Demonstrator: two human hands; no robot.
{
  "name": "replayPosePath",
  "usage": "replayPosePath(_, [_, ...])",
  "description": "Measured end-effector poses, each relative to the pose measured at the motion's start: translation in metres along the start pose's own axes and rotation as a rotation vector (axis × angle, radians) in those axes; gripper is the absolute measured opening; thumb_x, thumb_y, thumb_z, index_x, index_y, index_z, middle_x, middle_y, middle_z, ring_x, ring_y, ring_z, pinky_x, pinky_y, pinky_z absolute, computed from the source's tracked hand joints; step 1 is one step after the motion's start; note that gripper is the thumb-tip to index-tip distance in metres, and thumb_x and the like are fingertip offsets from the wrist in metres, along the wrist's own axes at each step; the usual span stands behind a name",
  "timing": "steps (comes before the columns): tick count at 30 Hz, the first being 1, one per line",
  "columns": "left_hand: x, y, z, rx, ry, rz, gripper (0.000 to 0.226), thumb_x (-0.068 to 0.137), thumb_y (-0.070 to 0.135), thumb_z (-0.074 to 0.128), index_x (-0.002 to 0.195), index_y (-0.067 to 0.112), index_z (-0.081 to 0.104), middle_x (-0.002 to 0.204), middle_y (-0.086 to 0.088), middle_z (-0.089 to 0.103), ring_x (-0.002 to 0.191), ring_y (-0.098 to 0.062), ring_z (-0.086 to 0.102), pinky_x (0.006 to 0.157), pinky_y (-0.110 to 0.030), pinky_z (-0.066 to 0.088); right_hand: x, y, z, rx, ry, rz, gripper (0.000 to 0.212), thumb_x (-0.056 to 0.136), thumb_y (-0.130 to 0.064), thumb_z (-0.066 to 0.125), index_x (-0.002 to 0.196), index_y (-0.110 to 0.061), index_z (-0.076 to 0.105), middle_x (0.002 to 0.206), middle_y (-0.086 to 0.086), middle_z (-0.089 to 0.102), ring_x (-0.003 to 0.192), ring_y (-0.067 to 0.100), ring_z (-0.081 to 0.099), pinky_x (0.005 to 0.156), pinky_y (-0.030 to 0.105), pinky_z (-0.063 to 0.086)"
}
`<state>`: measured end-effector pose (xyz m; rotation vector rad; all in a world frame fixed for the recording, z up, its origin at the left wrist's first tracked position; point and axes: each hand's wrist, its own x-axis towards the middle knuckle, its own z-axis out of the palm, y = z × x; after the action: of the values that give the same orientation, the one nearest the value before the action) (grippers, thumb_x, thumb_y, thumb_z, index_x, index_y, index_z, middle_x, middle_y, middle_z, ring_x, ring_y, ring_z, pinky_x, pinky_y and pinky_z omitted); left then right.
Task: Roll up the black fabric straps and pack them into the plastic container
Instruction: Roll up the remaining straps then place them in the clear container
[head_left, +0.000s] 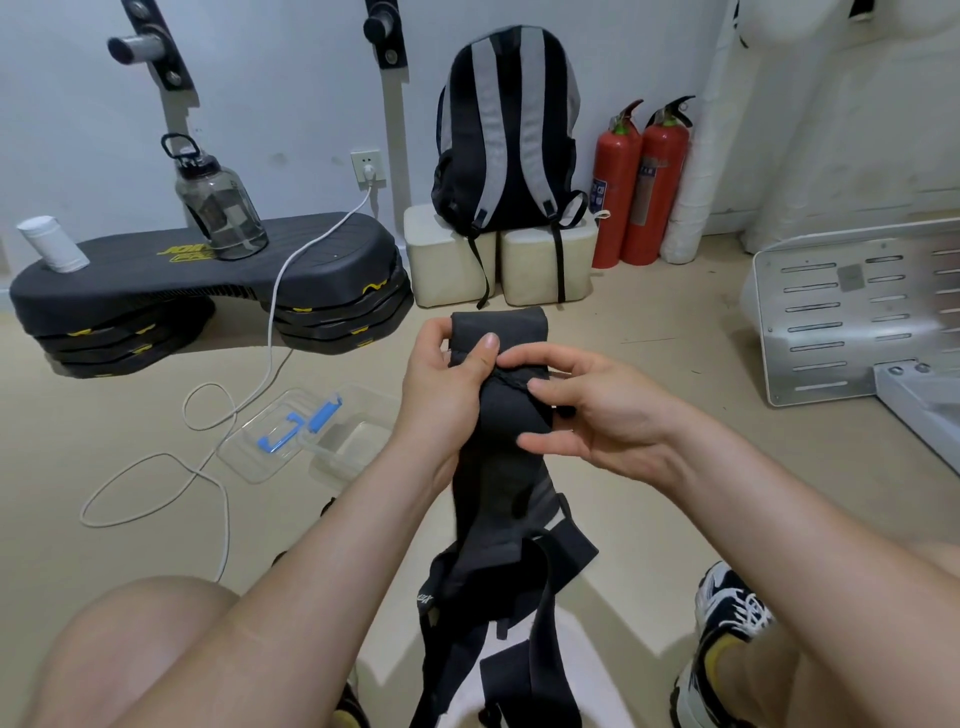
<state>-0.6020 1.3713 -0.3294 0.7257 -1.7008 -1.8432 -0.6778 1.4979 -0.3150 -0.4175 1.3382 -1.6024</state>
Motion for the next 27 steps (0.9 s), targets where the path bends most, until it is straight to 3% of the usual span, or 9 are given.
replayPosePath(3, [0.002,0.002,-0.002,-0.055,0.011,-0.046,0.007,0.098,0.017,0.059,0.104,0.012,0.058,0.087,-0.009,0.07,0.074,-0.017,0.067,0.066,-0.032,0.057,0.005,0.007,0.006,0.095,0.034,-0.037,0.036,0.098,0.011,0.042,0.099,-0.007,0.073,0.114,0.013,0.065,0.11,0.029,0.067,0.067,0.038,0.062])
replayPosePath(6, [0.005,0.004,-0.005,-0.11,-0.034,-0.106,0.007,0.099,0.013,0.056,0.105,0.011,0.06,0.084,-0.006,0.07,0.069,-0.016,0.067,0.057,-0.028,0.056,0.005,0.006,0.008,0.142,0.024,-0.041,0.036,0.099,0.007,0.043,0.102,-0.008,0.075,0.113,0.012,0.071,0.104,0.03,0.07,0.069,0.041,0.062])
replayPosePath(11, [0.003,0.004,-0.006,-0.161,-0.082,-0.159,0.013,0.096,0.006,0.059,0.107,0.012,0.064,0.085,-0.009,0.072,0.07,-0.021,0.069,0.057,-0.031,0.057,0.003,0.008,0.01,0.161,-0.001,-0.051,0.026,0.1,-0.006,0.051,0.111,-0.012,0.075,0.119,0.005,0.072,0.104,0.027,0.071,0.062,0.037,0.062])
replayPosePath(16, [0.004,0.005,-0.006,-0.211,-0.19,-0.218,0.028,0.101,0.023,0.051,0.125,0.012,0.059,0.101,-0.006,0.069,0.084,-0.018,0.064,0.069,-0.031,0.052,0.008,0.001,0.003,0.178,0.12,-0.119,0.029,0.1,0.001,0.047,0.104,-0.009,0.074,0.113,0.013,0.07,0.099,0.028,0.071,0.065,0.035,0.063])
replayPosePath(18, [0.003,0.007,-0.01,-0.091,-0.291,-0.226,0.03,0.097,0.03,0.058,0.126,0.022,0.053,0.097,0.0,0.069,0.077,-0.014,0.063,0.07,-0.03,0.048,0.009,-0.009,-0.006,0.278,0.187,-0.173,0.028,0.1,0.003,0.045,0.108,-0.006,0.071,0.122,0.017,0.065,0.103,0.029,0.068,0.068,0.035,0.062])
replayPosePath(20, [-0.001,0.003,-0.012,0.05,-0.417,-0.24,0.044,0.089,0.02,0.069,0.123,0.028,0.043,0.087,0.002,0.072,0.068,-0.012,0.065,0.07,-0.031,0.048,0.011,-0.017,-0.017,0.383,0.264,-0.235,0.028,0.1,0.005,0.044,0.112,-0.003,0.068,0.126,0.02,0.062,0.106,0.029,0.066,0.07,0.035,0.062])
replayPosePath(22, [-0.008,-0.006,-0.012,0.15,-0.537,-0.242,0.051,0.089,0.004,0.068,0.12,0.029,0.037,0.092,-0.003,0.074,0.075,-0.016,0.067,0.073,-0.034,0.051,0.014,-0.022,-0.027,0.446,0.338,-0.281,0.029,0.1,0.006,0.044,0.115,-0.001,0.067,0.127,0.02,0.06,0.108,0.03,0.065,0.071,0.036,0.062])
replayPosePath(27, [-0.024,-0.017,-0.016,0.217,-0.618,-0.186,0.059,0.088,-0.013,0.061,0.117,0.031,0.036,0.094,-0.007,0.068,0.07,-0.024,0.066,0.07,-0.038,0.059,0.021,-0.027,-0.047,0.507,0.549,-0.332,0.033,0.1,0.009,0.039,0.123,0.005,0.062,0.129,0.021,0.054,0.11,0.032,0.061,0.074,0.039,0.063])
